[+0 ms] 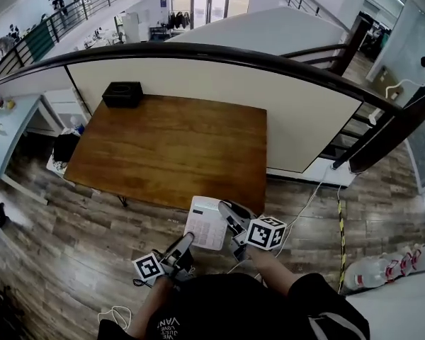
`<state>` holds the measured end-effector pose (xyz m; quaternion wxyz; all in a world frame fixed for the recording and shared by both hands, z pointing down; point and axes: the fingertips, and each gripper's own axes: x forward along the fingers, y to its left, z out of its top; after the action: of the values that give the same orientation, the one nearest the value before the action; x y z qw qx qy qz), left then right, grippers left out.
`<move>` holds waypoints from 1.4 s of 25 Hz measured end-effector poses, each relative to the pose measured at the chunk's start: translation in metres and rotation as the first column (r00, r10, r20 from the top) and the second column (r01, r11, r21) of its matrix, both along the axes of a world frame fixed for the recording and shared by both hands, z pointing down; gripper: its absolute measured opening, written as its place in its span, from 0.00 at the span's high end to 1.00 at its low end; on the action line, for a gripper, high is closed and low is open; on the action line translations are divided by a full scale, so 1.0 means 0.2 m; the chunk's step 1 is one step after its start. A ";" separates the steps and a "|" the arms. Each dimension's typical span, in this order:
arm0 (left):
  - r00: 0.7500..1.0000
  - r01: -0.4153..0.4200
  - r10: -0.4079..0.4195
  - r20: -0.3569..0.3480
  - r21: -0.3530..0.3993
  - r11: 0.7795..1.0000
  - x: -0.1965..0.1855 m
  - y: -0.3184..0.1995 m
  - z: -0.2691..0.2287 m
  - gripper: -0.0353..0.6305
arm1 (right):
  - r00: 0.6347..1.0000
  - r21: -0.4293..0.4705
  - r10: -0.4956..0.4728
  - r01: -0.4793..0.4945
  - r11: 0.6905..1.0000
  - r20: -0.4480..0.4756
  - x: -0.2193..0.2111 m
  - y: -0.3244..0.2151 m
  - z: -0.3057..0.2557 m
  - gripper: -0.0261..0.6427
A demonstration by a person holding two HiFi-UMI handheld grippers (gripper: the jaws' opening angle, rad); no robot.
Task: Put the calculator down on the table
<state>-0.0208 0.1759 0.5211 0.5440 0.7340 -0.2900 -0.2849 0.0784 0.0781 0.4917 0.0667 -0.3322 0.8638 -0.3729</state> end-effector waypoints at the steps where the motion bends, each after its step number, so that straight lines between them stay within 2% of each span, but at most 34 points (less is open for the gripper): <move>1: 1.000 -0.017 0.017 0.003 -0.001 1.000 -0.04 -0.03 0.00 0.83 | 1.000 -0.003 0.017 -0.017 1.000 0.002 -0.03 -0.02 0.00 0.86; 8: 0.991 -0.134 0.134 0.019 -0.021 0.991 -0.33 -0.17 0.02 0.83 | 0.990 -0.015 0.137 -0.137 0.990 0.009 -0.27 -0.10 0.03 0.86; 13: 0.979 -0.200 0.200 0.029 -0.018 0.980 -0.43 -0.23 0.07 0.83 | 0.981 -0.028 0.196 -0.196 0.980 0.001 -0.34 -0.13 0.08 0.86; 16: 0.975 -0.223 0.223 0.009 -0.009 0.975 -0.45 -0.26 0.07 0.83 | 0.975 -0.034 0.222 -0.222 0.975 -0.005 -0.37 -0.14 0.09 0.86; 24: 0.979 -0.203 0.202 -0.022 -0.018 0.979 -0.53 -0.36 0.10 0.83 | 0.975 -0.045 0.221 -0.221 0.974 -0.009 -0.43 -0.24 0.11 0.86; 35: 0.991 -0.128 0.127 -0.042 -0.028 0.991 -0.56 -0.65 0.12 0.83 | 0.991 -0.027 0.136 -0.136 0.990 -0.020 -0.49 -0.58 0.13 0.86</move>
<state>-0.1322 0.0454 0.5441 0.5780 0.7367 -0.2359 -0.2600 -0.0203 -0.0378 0.5173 0.0792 -0.3946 0.8344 -0.3766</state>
